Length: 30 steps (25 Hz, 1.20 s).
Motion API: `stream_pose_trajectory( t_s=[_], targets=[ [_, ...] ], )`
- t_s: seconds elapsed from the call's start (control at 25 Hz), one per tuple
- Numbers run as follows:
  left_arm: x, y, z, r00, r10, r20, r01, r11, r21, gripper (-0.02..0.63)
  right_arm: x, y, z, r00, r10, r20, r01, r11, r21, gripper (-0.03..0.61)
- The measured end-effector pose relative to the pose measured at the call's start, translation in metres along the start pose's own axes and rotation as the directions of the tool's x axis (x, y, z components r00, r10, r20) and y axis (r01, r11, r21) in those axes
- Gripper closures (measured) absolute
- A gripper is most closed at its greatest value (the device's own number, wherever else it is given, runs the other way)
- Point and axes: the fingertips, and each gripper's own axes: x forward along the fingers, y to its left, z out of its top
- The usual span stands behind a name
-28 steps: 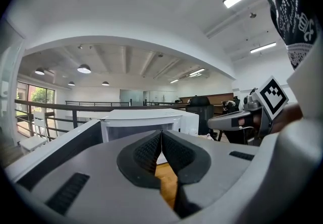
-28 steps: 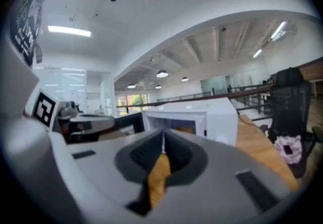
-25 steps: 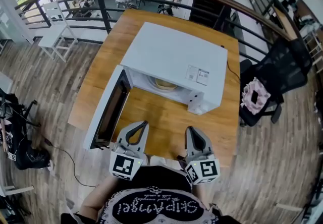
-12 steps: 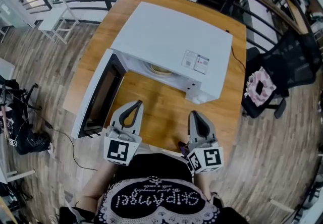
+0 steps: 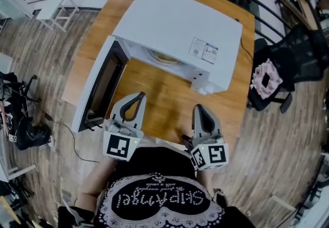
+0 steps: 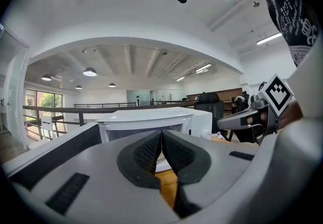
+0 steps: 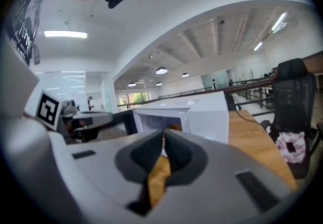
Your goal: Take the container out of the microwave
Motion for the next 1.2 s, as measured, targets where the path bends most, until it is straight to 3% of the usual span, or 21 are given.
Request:
stream_pose_trajectory(
  t_s=[0.44, 1.2],
  targets=[
    [-0.004, 0.020, 0.021, 0.998, -0.050, 0.036, 0.049, 0.999, 0.021, 0.586, 0.011, 0.013, 0.022, 0.997, -0.060, 0.054, 0.059, 0.998, 0.009, 0.543],
    [-0.005, 0.025, 0.015, 0.997, -0.073, 0.023, 0.073, 0.997, 0.013, 0.586, 0.004, 0.013, 0.024, 0.992, -0.106, 0.068, 0.106, 0.994, 0.016, 0.543]
  ],
)
